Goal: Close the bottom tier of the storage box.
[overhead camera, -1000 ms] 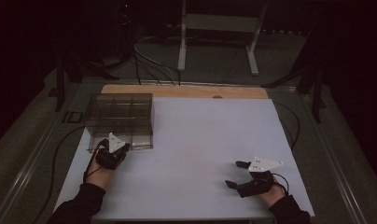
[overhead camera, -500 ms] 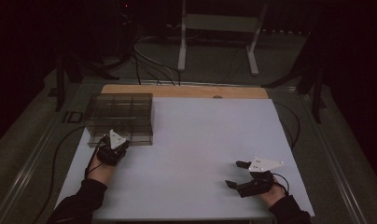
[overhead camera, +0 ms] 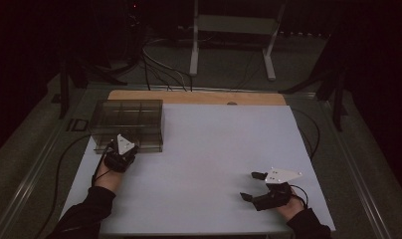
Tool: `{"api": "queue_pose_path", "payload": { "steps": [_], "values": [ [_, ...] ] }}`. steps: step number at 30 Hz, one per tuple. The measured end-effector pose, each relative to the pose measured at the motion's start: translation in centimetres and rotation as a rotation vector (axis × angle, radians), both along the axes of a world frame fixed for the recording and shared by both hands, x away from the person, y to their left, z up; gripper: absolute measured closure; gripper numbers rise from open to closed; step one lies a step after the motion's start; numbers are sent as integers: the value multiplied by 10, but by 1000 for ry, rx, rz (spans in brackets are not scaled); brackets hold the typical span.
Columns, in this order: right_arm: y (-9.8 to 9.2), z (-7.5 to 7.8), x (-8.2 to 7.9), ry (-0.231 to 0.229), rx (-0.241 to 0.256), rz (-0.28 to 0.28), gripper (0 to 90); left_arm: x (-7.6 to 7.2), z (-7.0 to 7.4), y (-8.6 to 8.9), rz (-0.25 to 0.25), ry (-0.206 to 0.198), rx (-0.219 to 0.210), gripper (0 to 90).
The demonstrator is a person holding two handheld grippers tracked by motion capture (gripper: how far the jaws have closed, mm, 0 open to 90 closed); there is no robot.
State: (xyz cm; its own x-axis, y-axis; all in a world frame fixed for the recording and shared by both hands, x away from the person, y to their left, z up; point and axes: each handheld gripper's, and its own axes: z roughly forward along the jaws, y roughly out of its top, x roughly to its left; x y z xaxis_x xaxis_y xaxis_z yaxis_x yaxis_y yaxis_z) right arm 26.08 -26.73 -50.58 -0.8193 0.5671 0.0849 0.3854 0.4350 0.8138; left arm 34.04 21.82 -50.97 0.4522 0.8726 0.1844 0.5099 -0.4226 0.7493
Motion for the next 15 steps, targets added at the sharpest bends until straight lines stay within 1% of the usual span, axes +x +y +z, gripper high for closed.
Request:
{"api": "queue_pose_path", "payload": {
  "steps": [5, 11, 15],
  "values": [
    [0, 0, 0, -1, 0, 0, 136, 4, -1, -1, 3, -6, 13, 900],
    [0, 0, 0, 1, 1, 0, 136, 8, -2, -1, 7, -14, 14, 900],
    [0, 0, 0, 1, 2, 0, 136, 11, -2, -2, 4, -22, 22, 900]
  ]
}}
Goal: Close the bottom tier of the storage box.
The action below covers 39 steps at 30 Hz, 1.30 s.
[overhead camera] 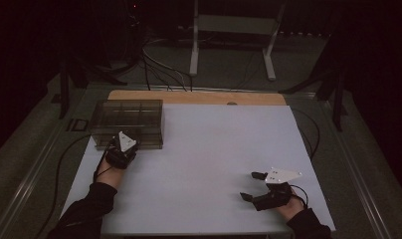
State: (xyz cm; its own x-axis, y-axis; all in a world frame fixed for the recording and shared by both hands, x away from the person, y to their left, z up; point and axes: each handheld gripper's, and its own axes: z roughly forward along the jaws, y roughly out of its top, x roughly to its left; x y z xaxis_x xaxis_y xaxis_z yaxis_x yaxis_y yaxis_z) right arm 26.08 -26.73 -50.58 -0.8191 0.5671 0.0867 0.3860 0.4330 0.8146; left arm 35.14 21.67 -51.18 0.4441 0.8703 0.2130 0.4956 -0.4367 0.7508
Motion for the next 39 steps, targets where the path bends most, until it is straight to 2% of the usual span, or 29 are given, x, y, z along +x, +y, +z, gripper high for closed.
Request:
{"api": "queue_pose_path", "payload": {
  "steps": [9, 21, 39],
  "values": [
    [0, 0, 0, 1, 2, 0, 136, 6, -1, -4, -12, -16, 28, 900],
    [0, 0, 0, 1, 5, 0, 136, 14, -3, -6, -9, -22, 34, 900],
    [0, -1, 0, 10, 8, 4, 136, 18, -6, -9, -40, -8, 61, 900]
  ]
}}
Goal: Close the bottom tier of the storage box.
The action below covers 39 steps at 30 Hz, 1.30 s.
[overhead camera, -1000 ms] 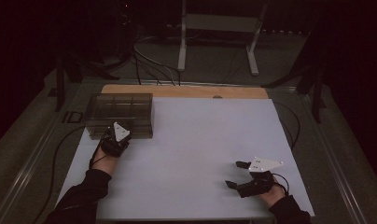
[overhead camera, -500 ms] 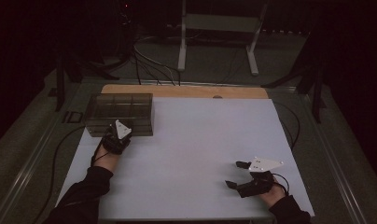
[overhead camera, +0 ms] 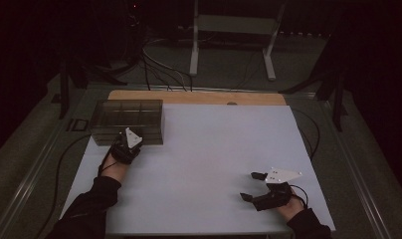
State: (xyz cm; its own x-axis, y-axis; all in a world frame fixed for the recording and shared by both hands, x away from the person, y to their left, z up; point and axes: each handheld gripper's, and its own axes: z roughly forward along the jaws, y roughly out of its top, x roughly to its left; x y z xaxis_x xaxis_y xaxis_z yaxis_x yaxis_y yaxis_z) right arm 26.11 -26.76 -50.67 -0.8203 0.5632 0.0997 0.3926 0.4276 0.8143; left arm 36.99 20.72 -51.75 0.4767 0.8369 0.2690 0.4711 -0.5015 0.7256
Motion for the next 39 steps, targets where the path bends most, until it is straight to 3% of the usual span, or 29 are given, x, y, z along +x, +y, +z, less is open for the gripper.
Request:
{"api": "queue_pose_path", "payload": {
  "steps": [19, 29, 39],
  "values": [
    [-1, 0, 0, -2, -2, -1, 136, -2, 0, -1, -31, 20, 8, 900],
    [-1, 1, -1, -5, -7, -1, 137, -8, 3, 0, -32, 33, -19, 900],
    [-1, 1, -1, -8, -6, -4, 136, -15, 11, 1, -36, 41, -54, 839]
  ]
}}
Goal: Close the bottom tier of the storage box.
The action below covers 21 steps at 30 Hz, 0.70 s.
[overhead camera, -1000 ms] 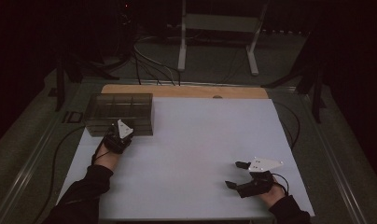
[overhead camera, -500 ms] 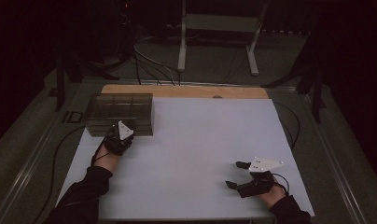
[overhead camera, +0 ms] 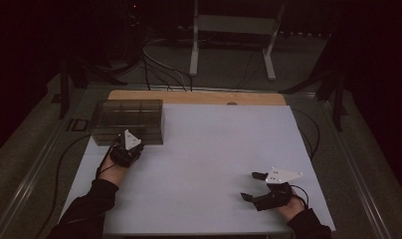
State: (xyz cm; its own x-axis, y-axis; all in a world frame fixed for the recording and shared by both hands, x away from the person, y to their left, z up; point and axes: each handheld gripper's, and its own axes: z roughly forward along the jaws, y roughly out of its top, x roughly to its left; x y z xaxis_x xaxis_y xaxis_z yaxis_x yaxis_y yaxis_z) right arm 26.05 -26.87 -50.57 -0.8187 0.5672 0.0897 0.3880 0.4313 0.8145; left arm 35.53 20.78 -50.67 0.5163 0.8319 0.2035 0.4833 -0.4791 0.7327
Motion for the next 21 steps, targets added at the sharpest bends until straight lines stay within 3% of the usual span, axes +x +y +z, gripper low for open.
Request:
{"api": "queue_pose_path", "payload": {
  "steps": [5, 10, 18, 21],
  "values": [
    [0, 0, 0, -2, 0, 1, 137, -5, 5, 0, 9, -13, -6, 799],
    [0, 0, 0, -3, 0, 2, 136, -7, 6, -1, 4, 1, -15, 710],
    [1, 0, 0, 0, 0, 1, 136, -7, 7, -1, 16, 29, -41, 490],
    [0, 0, 0, 0, 2, 0, 136, -8, 7, -2, 27, 31, -32, 400]
  ]
}}
